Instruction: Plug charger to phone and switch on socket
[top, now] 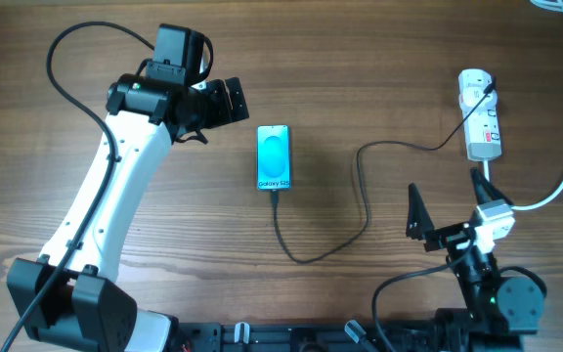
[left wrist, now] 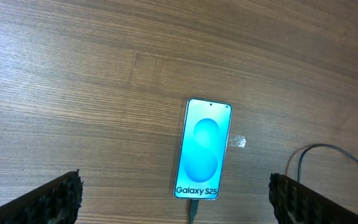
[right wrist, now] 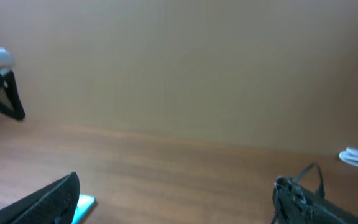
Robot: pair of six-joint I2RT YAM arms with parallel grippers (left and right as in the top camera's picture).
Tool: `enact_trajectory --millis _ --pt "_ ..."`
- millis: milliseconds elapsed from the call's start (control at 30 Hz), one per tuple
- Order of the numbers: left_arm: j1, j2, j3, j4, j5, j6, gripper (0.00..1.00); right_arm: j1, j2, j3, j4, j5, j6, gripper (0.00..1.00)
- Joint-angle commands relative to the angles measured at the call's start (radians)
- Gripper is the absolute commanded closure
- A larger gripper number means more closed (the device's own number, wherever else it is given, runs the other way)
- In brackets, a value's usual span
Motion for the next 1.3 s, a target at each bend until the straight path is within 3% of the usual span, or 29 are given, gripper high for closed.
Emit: enact_trajectory --millis 0,133,300,533,1267 --pt "0.002 0.006 -0.001 -0.001 -0.013 -0.005 0.00 0.005 -0.016 -0.088 0.098 0.006 -0.013 0.00" --pt "0.002 0.006 -0.001 -0.001 -0.013 -0.006 0.00 0.005 -0.016 -0.146 0.145 0.032 -0.012 0.00" --pt "0.002 0.006 -0.001 -0.001 -0.013 -0.006 0.00 0.005 -0.016 -0.150 0.028 0.093 -0.002 0.00" --pt "0.002 0.006 -0.001 -0.001 -0.013 -0.006 0.00 0.005 -0.016 -0.149 0.021 0.128 -0.014 0.00" --pt "0.002 0.006 -0.001 -0.001 -0.013 -0.005 0.00 0.005 -0.014 -0.149 0.025 0.127 -0.014 0.00"
